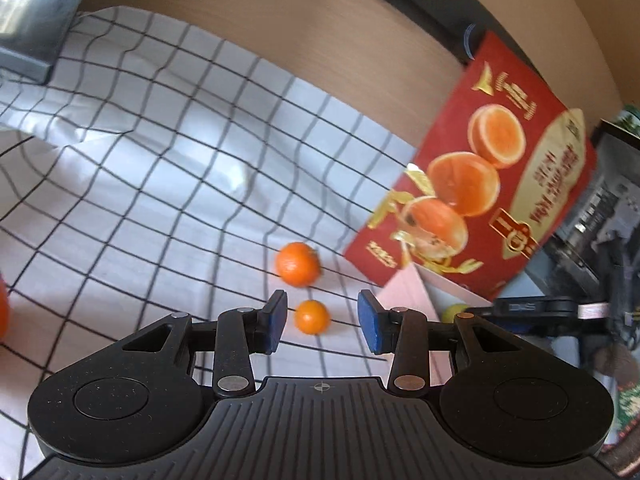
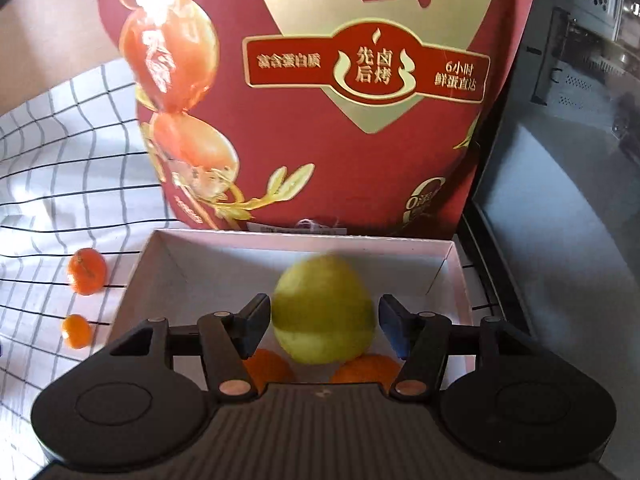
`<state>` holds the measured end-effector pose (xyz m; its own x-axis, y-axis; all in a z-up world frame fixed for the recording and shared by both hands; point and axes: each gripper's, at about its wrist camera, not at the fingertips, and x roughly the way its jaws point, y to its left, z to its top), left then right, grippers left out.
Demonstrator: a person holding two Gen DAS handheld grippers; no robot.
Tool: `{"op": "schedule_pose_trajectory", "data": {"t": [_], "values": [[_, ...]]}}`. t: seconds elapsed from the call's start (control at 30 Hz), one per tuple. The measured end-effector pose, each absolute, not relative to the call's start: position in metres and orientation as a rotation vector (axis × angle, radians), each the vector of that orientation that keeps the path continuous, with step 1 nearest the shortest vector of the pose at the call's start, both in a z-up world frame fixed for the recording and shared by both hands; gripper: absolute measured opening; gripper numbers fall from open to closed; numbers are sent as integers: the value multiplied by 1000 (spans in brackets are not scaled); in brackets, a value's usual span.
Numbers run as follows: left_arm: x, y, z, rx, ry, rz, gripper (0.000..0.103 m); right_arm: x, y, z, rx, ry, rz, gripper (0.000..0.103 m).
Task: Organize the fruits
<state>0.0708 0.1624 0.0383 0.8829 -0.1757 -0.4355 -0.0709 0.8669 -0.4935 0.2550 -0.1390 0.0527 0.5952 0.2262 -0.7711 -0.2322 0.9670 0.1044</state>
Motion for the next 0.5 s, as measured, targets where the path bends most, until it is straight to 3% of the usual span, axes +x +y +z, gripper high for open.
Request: {"op": "schedule_pose_trajectory", "data": {"t": [0.13, 0.5], "values": [[72, 166, 34, -533, 490, -36, 43, 232, -143, 75, -23, 804, 282, 69], [57, 184, 28, -525, 403, 92, 43, 116, -125, 99, -29, 708, 575, 71]]}}
